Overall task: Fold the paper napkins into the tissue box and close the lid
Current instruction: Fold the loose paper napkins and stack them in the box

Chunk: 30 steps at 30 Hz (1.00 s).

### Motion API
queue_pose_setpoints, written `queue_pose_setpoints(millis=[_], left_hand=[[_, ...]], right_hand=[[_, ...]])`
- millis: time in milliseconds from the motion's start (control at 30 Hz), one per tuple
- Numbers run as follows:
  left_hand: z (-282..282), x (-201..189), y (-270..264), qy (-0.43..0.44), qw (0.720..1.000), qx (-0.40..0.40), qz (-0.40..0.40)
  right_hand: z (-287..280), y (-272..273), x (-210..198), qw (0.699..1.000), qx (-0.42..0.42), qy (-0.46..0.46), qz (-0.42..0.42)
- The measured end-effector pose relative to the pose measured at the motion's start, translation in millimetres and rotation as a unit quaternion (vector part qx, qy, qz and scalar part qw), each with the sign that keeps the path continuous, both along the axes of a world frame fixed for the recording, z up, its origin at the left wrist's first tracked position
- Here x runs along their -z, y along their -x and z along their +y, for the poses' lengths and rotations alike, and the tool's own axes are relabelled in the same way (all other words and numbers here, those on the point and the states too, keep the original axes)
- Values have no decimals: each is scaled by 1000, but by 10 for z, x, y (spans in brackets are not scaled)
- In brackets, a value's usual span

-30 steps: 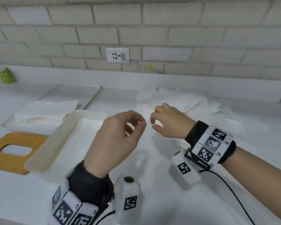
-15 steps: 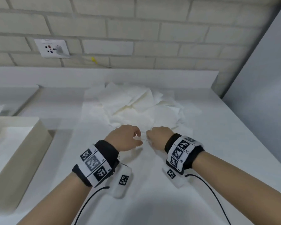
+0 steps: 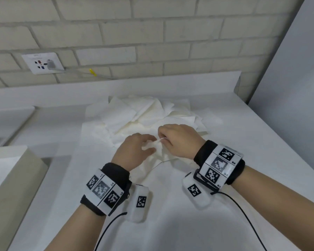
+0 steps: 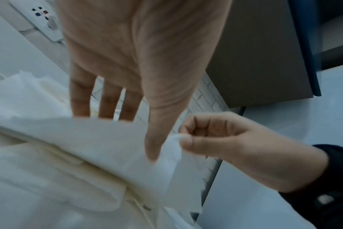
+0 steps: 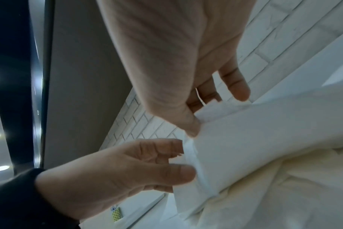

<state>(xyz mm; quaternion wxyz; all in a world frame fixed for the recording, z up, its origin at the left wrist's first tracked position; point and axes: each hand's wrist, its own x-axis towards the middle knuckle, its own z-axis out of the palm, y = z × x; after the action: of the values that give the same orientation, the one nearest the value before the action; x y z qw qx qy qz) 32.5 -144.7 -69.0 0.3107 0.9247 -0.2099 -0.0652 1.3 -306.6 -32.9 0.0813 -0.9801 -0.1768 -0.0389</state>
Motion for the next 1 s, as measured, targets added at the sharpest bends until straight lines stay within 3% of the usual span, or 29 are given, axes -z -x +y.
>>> queue_pose_setpoints(millis=[167, 333, 600, 767, 900, 1000], left_hand=[[-66, 24, 0, 106, 991, -32, -76], [-73, -50, 11, 202, 968, -34, -144], [23, -173, 12, 356, 932, -56, -41], [3, -258, 65, 378, 925, -48, -2], [25, -283, 44, 281, 956, -66, -60], [20, -332, 55, 309, 947, -72, -39]], right_hand=[[-30, -52, 6, 990, 12, -109, -87], [-31, -82, -46, 955, 5, -249, -162], [-70, -143, -120, 952, 28, -300, -59], [-31, -137, -210, 908, 53, -413, -54], [-22, -179, -299, 871, 59, -483, -75], [14, -191, -336, 853, 71, -514, -61]])
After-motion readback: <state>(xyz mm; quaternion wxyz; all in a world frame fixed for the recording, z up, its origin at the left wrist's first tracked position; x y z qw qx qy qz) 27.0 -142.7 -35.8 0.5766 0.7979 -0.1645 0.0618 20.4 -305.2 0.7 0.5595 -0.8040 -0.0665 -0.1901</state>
